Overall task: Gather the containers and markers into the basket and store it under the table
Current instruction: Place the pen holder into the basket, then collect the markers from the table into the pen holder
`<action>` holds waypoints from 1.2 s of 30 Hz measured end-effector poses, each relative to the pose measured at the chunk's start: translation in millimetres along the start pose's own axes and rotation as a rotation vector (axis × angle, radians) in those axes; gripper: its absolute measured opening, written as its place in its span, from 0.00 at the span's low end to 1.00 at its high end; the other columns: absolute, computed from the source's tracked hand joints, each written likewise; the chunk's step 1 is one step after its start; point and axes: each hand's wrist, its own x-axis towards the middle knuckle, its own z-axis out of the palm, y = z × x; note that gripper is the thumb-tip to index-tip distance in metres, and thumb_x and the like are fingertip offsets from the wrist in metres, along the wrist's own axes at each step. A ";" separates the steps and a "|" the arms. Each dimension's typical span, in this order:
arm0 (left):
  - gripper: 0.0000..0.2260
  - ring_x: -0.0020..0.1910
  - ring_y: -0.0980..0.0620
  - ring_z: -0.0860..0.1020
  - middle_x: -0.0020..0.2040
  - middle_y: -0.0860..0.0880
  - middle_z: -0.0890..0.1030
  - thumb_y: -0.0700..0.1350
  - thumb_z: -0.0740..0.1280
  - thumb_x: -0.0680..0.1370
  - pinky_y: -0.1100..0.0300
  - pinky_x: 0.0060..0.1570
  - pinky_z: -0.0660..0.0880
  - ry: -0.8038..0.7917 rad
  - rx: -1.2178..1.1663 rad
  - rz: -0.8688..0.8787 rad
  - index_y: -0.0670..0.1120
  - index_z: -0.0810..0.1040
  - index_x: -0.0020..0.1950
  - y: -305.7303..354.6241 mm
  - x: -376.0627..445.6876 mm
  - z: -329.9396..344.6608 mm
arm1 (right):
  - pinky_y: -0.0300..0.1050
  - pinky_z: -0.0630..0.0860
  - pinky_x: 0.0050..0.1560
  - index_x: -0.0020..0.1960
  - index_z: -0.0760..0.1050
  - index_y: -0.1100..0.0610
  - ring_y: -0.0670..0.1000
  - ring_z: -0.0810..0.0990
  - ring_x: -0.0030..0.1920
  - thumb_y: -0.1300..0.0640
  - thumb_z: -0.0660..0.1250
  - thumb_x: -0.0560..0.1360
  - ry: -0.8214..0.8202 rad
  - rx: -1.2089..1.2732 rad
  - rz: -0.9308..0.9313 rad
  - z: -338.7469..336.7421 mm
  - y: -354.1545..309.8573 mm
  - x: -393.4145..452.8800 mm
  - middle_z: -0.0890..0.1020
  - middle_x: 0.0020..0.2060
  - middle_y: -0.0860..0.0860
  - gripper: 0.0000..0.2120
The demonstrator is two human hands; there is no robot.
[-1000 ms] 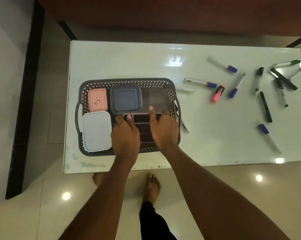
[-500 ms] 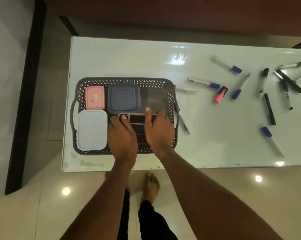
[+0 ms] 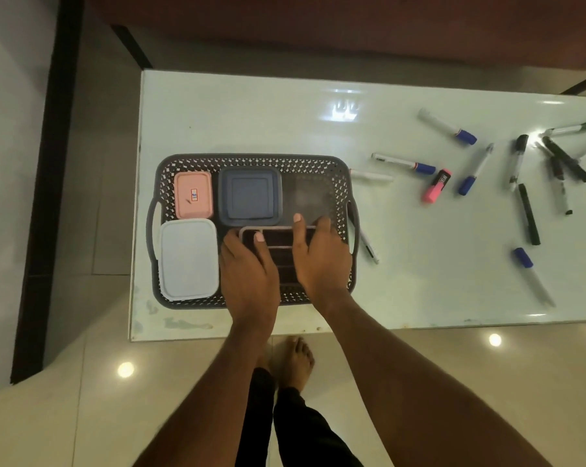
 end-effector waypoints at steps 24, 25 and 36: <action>0.15 0.59 0.49 0.78 0.59 0.44 0.78 0.35 0.65 0.80 0.57 0.58 0.78 -0.004 -0.057 0.351 0.42 0.74 0.66 167.0 -67.6 88.4 | 0.53 0.80 0.44 0.51 0.82 0.61 0.59 0.82 0.43 0.62 0.63 0.80 0.201 -0.028 -0.414 -91.2 115.6 126.8 0.84 0.44 0.57 0.09; 0.16 0.59 0.49 0.78 0.59 0.44 0.78 0.33 0.66 0.79 0.56 0.59 0.78 -0.026 -0.033 0.332 0.42 0.74 0.66 170.9 -70.7 103.4 | 0.53 0.80 0.47 0.53 0.83 0.63 0.61 0.83 0.46 0.65 0.64 0.79 0.155 -0.031 -0.441 -92.4 122.4 137.7 0.85 0.46 0.59 0.09; 0.28 0.68 0.45 0.76 0.72 0.41 0.72 0.46 0.76 0.75 0.57 0.65 0.74 0.024 0.307 0.014 0.44 0.69 0.71 167.5 -68.3 185.8 | 0.54 0.74 0.51 0.55 0.79 0.62 0.62 0.77 0.53 0.66 0.69 0.71 -0.235 -0.284 -0.804 -55.9 104.0 195.3 0.80 0.51 0.59 0.12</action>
